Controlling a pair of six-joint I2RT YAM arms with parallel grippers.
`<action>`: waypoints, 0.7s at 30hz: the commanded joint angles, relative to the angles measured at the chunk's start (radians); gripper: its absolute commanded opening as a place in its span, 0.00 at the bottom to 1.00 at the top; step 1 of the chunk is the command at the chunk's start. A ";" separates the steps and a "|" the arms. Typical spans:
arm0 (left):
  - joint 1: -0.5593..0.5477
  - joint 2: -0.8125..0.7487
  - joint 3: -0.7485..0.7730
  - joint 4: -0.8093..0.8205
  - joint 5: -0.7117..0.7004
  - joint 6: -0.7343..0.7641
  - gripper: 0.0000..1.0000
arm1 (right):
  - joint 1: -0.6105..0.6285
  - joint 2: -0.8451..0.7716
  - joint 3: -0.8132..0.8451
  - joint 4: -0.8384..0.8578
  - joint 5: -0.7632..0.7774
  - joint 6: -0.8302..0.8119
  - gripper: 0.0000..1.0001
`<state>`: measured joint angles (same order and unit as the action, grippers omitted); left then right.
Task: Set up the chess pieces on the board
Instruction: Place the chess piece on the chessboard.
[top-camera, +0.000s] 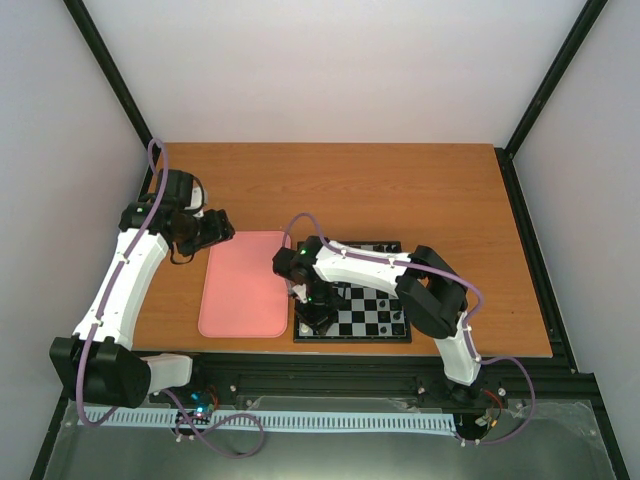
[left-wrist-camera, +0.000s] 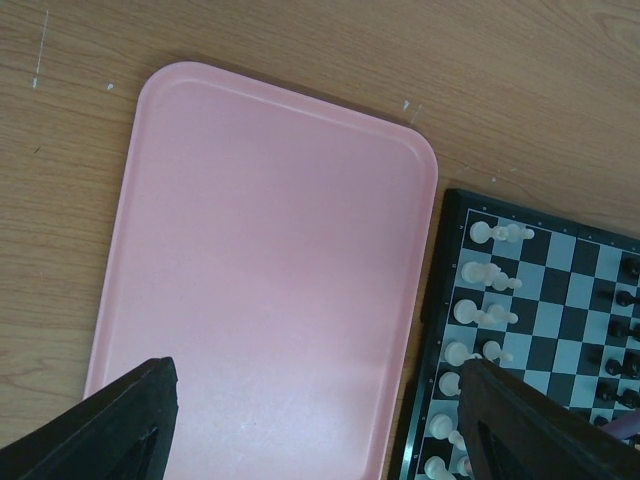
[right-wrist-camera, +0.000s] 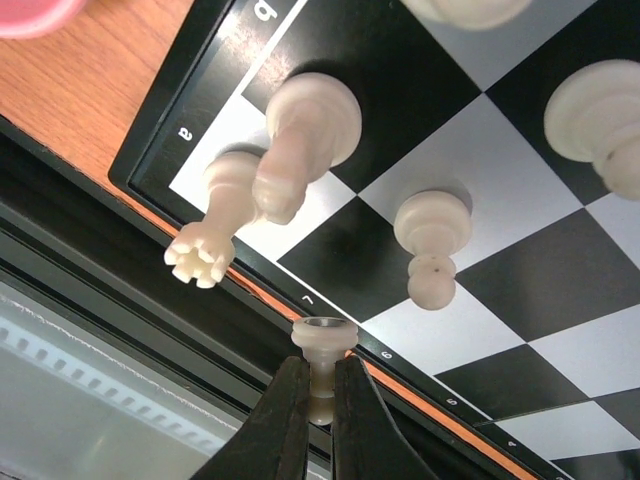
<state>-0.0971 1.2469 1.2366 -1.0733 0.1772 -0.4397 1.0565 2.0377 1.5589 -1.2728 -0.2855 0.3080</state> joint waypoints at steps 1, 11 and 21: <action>-0.004 -0.018 0.003 -0.013 -0.015 0.026 0.79 | 0.014 0.025 0.007 -0.019 -0.014 -0.016 0.03; -0.003 -0.018 -0.002 -0.016 -0.025 0.031 0.79 | 0.017 0.030 0.010 -0.020 -0.010 -0.017 0.11; -0.004 -0.017 0.003 -0.017 -0.025 0.031 0.79 | 0.019 0.027 0.025 -0.024 0.006 -0.009 0.26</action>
<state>-0.0971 1.2465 1.2346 -1.0740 0.1612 -0.4294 1.0622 2.0514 1.5589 -1.2839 -0.2886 0.2962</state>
